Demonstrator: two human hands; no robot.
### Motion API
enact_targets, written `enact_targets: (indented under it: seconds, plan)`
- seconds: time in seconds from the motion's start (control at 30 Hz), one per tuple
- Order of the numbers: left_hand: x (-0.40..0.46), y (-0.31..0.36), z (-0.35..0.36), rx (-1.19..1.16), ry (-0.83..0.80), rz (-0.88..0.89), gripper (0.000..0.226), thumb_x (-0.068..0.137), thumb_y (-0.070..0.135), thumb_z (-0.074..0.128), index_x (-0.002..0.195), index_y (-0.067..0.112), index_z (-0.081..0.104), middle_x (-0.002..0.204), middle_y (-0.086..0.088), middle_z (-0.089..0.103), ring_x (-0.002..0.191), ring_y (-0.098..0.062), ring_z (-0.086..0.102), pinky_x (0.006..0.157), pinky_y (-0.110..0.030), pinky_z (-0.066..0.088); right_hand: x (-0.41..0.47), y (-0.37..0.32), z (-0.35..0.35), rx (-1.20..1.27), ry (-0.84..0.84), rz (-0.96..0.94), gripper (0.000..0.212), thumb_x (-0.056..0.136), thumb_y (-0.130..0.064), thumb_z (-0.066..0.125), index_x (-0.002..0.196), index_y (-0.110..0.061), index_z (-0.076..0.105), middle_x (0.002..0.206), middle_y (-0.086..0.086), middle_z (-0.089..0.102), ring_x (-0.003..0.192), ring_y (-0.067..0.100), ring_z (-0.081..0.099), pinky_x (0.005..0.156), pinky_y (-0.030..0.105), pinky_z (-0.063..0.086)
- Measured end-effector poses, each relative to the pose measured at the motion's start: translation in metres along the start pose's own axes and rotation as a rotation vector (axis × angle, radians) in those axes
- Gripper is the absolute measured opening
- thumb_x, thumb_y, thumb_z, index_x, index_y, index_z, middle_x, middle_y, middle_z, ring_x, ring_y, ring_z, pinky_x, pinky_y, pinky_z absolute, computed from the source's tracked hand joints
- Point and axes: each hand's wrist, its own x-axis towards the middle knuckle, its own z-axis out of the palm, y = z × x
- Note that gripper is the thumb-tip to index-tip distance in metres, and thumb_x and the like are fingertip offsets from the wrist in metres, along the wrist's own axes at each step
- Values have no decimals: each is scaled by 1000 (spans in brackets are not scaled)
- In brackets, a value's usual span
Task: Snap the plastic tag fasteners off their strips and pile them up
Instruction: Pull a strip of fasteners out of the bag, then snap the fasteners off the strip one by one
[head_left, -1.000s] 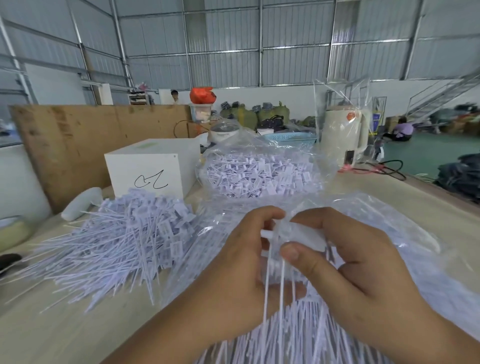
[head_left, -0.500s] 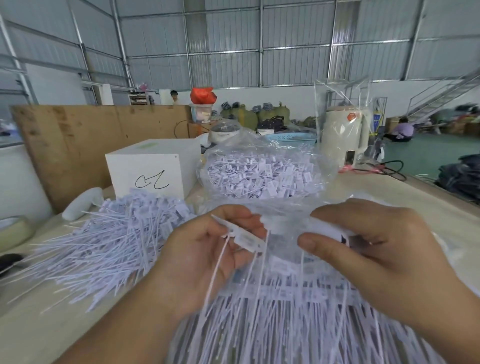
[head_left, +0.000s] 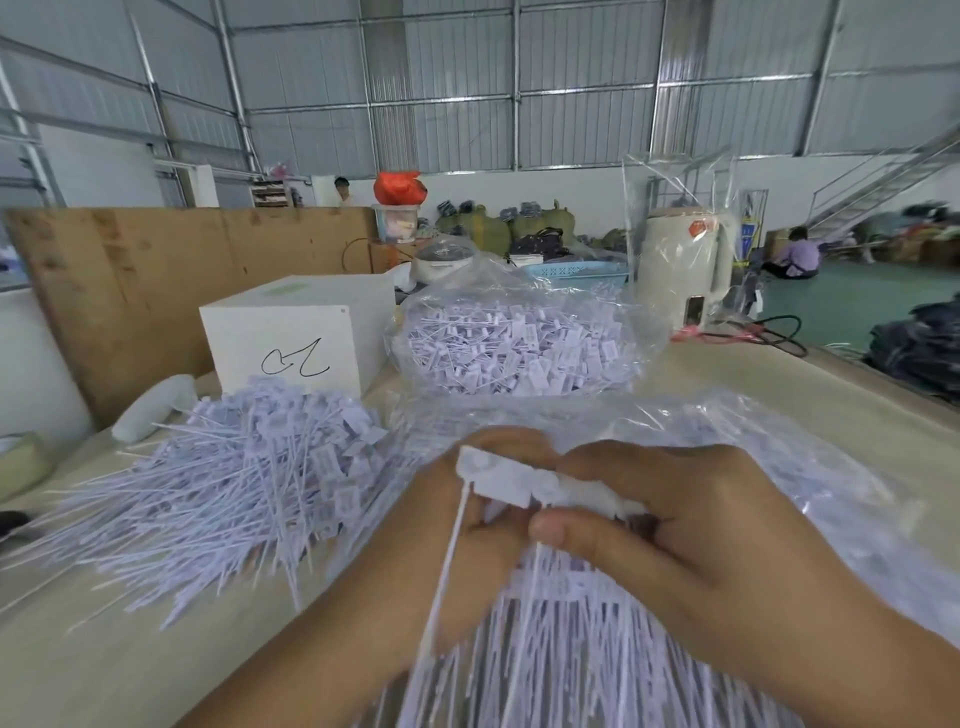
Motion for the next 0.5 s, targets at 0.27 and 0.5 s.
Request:
enact_targets:
  seconds: [0.27, 0.5]
  plan:
    - [-13, 5, -23, 84, 11, 177, 22, 79, 29, 68, 100, 31, 74, 98, 2, 74, 92, -16, 69, 81, -25, 52, 2, 21, -3, 228, 56, 91, 34, 80, -65, 59, 85, -33, 69, 58, -3, 56, 43, 6, 40, 44, 17, 27]
    - [-19, 15, -30, 93, -160, 167, 17, 67, 17, 79, 67, 28, 66, 67, 1, 60, 61, -8, 54, 60, -16, 43, 2, 16, -1, 227, -103, 88, 36, 80, -68, 54, 80, -32, 58, 54, -7, 46, 46, 7, 40, 44, 17, 26]
